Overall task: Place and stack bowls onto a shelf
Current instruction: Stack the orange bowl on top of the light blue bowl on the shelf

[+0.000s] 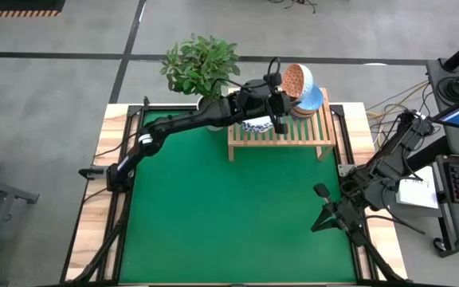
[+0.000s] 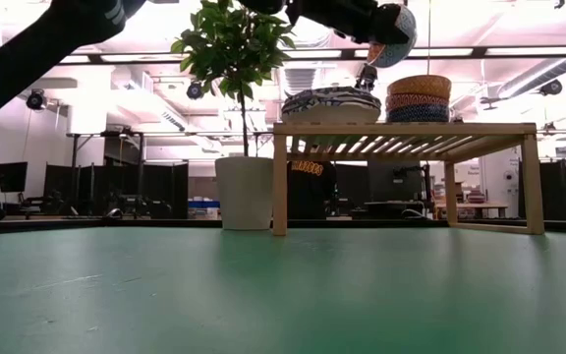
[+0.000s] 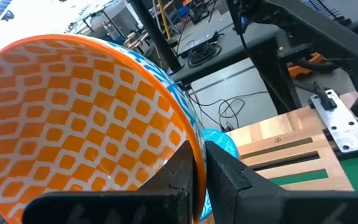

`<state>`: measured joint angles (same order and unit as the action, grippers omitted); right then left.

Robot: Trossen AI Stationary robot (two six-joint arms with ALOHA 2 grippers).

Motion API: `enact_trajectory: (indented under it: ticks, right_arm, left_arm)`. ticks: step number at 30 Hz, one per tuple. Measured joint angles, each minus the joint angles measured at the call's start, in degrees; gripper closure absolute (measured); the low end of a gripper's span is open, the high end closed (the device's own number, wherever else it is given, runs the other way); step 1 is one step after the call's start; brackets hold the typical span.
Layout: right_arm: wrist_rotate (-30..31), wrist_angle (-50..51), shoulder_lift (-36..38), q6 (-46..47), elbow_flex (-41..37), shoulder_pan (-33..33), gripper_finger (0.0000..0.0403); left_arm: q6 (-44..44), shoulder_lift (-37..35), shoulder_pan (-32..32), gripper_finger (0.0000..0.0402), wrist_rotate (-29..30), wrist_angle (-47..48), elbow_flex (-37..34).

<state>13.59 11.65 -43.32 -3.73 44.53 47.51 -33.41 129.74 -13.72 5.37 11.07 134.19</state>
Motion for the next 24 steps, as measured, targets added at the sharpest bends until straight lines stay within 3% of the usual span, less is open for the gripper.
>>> enact_trajectory:
  ticks: [24]
  right_arm:
    - [0.03,-0.01,-0.01,-0.83,0.00,0.00,0.0394]
  left_arm:
    - [1.38,2.43,-0.28,0.0390,-0.83,-0.91,0.02]
